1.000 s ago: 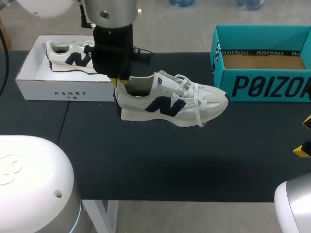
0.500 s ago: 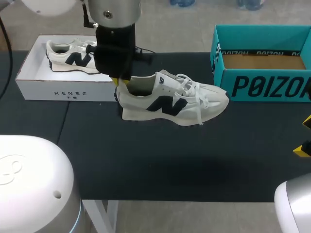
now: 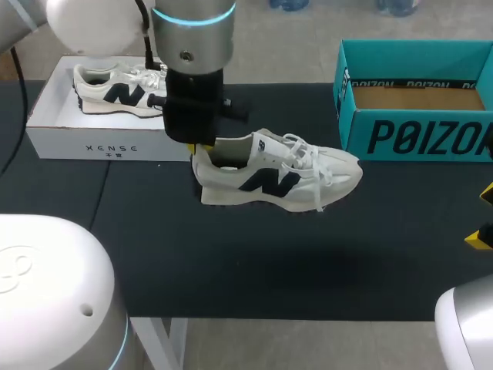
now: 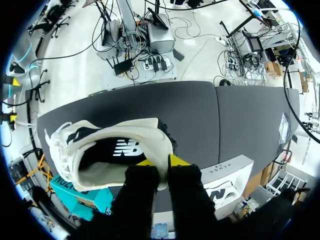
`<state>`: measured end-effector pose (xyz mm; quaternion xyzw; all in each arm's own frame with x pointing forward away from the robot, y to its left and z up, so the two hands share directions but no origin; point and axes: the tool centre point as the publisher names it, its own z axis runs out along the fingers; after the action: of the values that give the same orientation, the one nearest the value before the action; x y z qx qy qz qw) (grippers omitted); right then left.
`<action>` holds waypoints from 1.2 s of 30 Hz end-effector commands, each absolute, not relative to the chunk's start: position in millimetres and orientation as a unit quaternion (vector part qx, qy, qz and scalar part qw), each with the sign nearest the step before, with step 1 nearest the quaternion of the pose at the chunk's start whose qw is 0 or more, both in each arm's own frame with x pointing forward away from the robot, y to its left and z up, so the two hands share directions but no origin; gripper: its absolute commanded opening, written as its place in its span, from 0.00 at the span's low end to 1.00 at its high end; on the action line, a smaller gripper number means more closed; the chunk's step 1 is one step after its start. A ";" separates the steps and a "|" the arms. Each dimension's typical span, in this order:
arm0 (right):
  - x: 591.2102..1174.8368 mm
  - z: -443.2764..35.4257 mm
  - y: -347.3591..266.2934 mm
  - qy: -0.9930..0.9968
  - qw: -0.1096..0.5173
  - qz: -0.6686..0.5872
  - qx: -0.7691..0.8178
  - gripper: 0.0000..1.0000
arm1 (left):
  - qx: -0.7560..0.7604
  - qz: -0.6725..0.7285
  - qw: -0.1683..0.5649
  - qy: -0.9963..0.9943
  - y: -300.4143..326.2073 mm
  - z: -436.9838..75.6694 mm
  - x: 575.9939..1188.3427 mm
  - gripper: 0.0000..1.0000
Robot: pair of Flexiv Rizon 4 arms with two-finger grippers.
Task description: Take the shoe out of the shoebox, open the shoe tongue, remove and reinsert the insole, then place the shoe into the shoebox
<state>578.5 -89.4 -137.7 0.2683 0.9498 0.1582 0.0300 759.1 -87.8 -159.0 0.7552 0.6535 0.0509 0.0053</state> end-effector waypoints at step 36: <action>581.5 -134.7 -88.4 0.950 0.026 0.155 0.268 1.00 | 0.751 0.041 -0.045 0.658 -129.8 -338.5 769.3 0.00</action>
<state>578.5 -89.4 -137.7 0.2683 0.9498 0.1582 0.0300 770.9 -128.7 -337.8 0.7503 0.6582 0.0387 -0.0478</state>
